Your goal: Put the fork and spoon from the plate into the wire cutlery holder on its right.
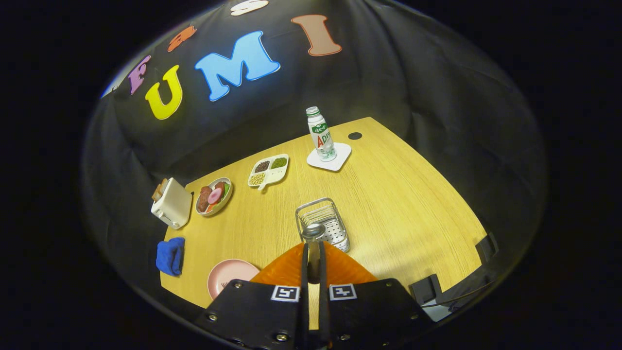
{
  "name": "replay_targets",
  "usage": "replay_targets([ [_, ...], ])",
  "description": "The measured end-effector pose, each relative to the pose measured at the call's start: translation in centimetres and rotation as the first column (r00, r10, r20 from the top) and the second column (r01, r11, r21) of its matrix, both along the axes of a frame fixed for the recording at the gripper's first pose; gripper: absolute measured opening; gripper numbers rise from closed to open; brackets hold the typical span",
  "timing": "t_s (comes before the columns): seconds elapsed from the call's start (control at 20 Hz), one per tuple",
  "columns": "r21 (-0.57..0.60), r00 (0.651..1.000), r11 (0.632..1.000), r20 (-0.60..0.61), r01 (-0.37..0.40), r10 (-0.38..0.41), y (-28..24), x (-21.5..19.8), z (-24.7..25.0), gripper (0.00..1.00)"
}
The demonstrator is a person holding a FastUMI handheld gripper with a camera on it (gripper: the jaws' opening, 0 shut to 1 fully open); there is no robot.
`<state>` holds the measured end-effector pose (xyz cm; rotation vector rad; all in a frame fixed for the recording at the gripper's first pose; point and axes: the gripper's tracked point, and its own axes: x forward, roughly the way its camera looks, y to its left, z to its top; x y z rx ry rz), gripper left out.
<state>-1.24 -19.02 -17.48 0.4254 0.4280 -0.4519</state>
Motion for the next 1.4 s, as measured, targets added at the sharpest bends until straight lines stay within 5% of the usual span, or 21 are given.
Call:
replay_targets([
  [0.9, -0.061, 0.998, 0.998, 0.062, 0.022, -0.018, 0.0, -0.5, 2.5, 0.21],
  [1.4, -0.074, 0.977, 0.974, -0.021, -0.214, 0.213, 10.7, 2.2, -1.3, 0.21],
])
